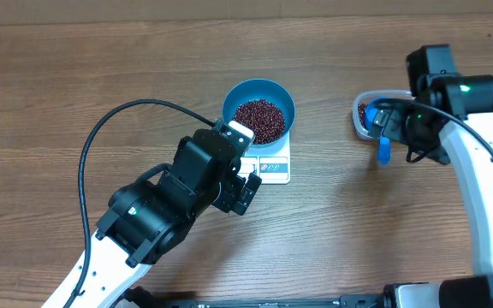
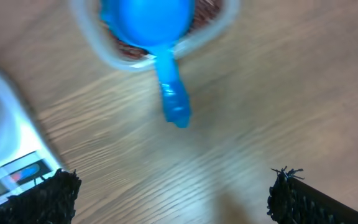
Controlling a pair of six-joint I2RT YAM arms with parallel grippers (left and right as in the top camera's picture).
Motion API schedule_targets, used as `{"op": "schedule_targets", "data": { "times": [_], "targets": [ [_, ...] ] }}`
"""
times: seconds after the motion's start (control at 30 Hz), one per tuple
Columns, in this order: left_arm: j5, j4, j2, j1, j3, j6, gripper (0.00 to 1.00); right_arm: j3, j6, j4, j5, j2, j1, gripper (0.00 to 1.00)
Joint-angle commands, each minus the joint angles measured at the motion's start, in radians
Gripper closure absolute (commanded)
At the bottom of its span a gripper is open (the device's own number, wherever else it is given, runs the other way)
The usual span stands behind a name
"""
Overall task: Scoop item into bowl and weigh 150g on scale
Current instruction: 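Lift the open right gripper away from the scoop handle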
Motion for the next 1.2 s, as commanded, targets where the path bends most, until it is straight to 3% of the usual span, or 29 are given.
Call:
{"op": "schedule_targets", "data": {
  "times": [0.0,0.17,1.17],
  "targets": [
    [0.012,0.004,0.004,0.002,-0.011,-0.014,0.01,0.054,-0.199,0.001,-0.136,-0.081,-0.003,0.00],
    [0.013,0.004,0.004,0.002,-0.011,-0.014,0.00,0.054,-0.292,-0.005,-0.144,-0.118,-0.003,0.00],
    [0.012,0.004,0.004,0.002,-0.011,-0.014,0.01,0.053,-0.294,0.032,-0.103,-0.117,-0.003,0.00]
  ]
}}
